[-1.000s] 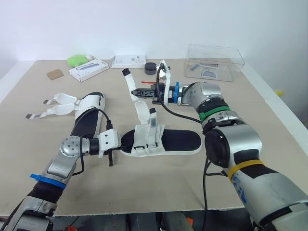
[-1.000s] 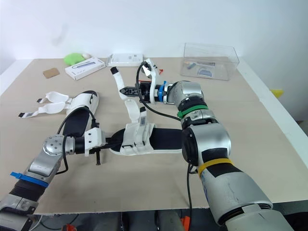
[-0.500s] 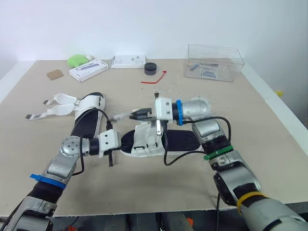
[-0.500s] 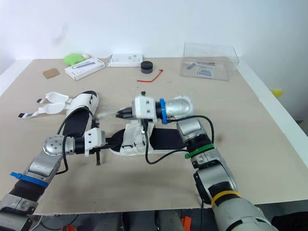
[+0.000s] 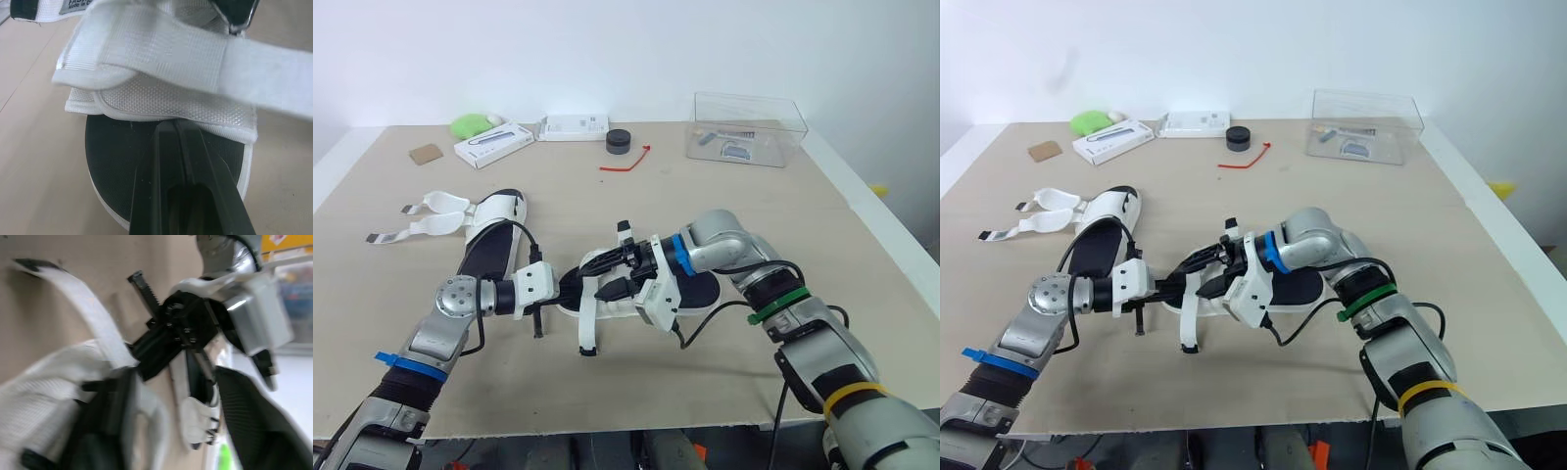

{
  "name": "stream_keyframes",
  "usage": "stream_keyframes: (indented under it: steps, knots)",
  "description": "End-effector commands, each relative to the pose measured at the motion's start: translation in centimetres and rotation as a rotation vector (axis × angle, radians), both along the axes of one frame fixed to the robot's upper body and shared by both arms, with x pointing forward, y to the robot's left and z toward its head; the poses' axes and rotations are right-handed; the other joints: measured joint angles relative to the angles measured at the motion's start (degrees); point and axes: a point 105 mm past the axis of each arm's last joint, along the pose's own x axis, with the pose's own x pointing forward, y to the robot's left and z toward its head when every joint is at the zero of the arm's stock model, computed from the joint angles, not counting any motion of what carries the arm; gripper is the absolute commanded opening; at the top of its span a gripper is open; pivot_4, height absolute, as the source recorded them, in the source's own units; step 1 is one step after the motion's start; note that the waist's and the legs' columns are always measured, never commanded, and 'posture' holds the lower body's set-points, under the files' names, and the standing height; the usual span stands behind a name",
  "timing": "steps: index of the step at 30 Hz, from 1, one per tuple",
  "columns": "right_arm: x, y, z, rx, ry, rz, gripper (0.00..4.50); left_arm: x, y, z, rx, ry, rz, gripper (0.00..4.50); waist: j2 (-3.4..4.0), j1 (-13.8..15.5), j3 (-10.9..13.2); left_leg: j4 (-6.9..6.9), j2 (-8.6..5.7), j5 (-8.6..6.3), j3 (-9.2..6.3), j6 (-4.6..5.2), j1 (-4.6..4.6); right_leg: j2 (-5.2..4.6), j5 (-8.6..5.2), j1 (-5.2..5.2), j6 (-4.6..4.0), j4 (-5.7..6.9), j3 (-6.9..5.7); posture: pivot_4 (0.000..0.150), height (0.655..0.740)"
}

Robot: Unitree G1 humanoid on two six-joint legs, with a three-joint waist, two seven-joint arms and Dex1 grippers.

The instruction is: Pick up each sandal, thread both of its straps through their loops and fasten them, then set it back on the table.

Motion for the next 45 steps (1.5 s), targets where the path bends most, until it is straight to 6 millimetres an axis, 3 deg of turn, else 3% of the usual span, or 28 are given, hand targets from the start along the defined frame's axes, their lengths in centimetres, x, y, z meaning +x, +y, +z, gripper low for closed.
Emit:
stream_keyframes:
  steps: [1,6,9,12,15,19,23,26,34,37,43,45]
  knots:
    - [-0.6,-1.5,2.4,0.112,0.154,-0.055,4.48,-0.6,0.8,-2.3,0.075,0.096,-0.002,0.00,0.00,0.04,0.00,0.00,0.00,0.00,0.00,0.00,0.00,-0.01,0.00,0.00,0.00,0.00,0.00,0.150,0.7400]
    - [-3.0,-2.6,5.9,0.246,0.883,-0.264,4.48,-0.6,0.9,-2.1,0.060,0.112,0.000,0.00,0.05,0.19,0.02,0.01,0.02,-0.04,-0.14,0.04,-0.09,-0.37,-0.10,-0.03,-0.15,0.06,-0.11,0.150,0.7400]
    - [-6.2,-2.4,3.9,0.119,1.322,-0.395,4.48,-0.8,0.8,-2.2,0.051,0.132,-0.006,0.00,0.04,0.23,-0.01,0.01,0.02,-0.05,-0.27,0.02,-0.08,-0.55,-0.22,-0.07,-0.34,0.24,-0.46,0.150,0.7400]
    - [-7.5,-2.4,0.9,0.021,1.526,-0.567,4.48,-1.0,0.6,-2.3,0.046,0.147,-0.015,0.00,-0.04,0.16,-0.07,-0.01,0.11,-0.05,-0.39,0.01,0.00,-0.46,-0.40,0.03,-0.28,0.23,-0.65,0.150,0.7400]
    - [-7.5,-2.4,-1.1,0.015,1.628,-0.705,4.48,-1.2,0.5,-2.3,0.046,0.163,-0.027,0.00,-0.04,0.16,-0.07,0.00,0.16,-0.02,-0.47,0.00,-0.01,-0.32,-0.51,0.03,-0.10,0.23,-0.72,0.150,0.7400]
    - [-7.4,-1.3,-1.6,0.067,1.778,-0.770,4.48,-1.4,0.5,-2.3,0.040,0.180,-0.031,0.00,-0.05,0.11,-0.08,0.03,0.22,-0.02,-0.45,0.00,-0.11,0.01,-0.50,0.00,0.02,0.23,-0.35,0.150,0.7400]
    - [-6.3,-0.2,-3.4,0.136,1.858,-0.918,4.48,-1.6,0.2,-2.4,0.039,0.200,-0.049,0.00,-0.16,0.12,-0.15,0.01,0.23,-0.06,-0.53,0.02,-0.16,0.08,-0.59,-0.02,0.08,0.22,-0.36,0.150,0.7400]
    - [-6.2,-0.1,-4.6,0.134,1.889,-1.002,4.48,-1.4,0.1,-2.3,0.043,0.202,-0.061,0.00,-0.17,0.12,-0.15,0.01,0.21,-0.09,-0.52,0.05,-0.24,0.03,-0.60,-0.06,0.09,0.18,-0.35,0.150,0.7400]
    - [-5.9,0.4,-5.6,0.160,1.950,-1.076,4.48,-1.0,-0.9,-2.3,0.028,0.199,-0.084,0.00,-0.18,0.17,-0.17,0.03,-0.01,-0.17,-0.52,0.10,-0.30,-0.04,-0.68,-0.02,0.37,0.08,-0.33,0.150,0.7400]
    - [-6.1,0.8,-5.6,0.161,1.981,-1.068,3.62,-1.0,-1.0,-2.3,0.025,0.200,-0.087,0.00,-0.18,0.19,-0.18,0.06,-0.05,-0.17,-0.54,0.10,-0.31,-0.08,-0.65,0.00,0.43,0.07,-0.34,0.150,0.7400]
    - [-6.2,1.3,-5.7,0.170,2.041,-1.064,1.32,-1.1,-1.0,-2.4,0.020,0.198,-0.083,0.00,-0.18,0.22,-0.20,0.09,-0.13,-0.17,-0.53,0.10,-0.38,-0.18,-0.56,0.04,0.61,-0.09,-0.33,0.150,0.7400]
    - [-6.1,1.4,-5.7,0.173,2.057,-1.065,0.37,-1.1,-1.0,-2.4,0.019,0.198,-0.082,0.00,-0.18,0.22,-0.20,0.08,-0.14,-0.17,-0.53,0.10,-0.40,-0.21,-0.55,0.03,0.64,-0.12,-0.32,0.150,0.7400]
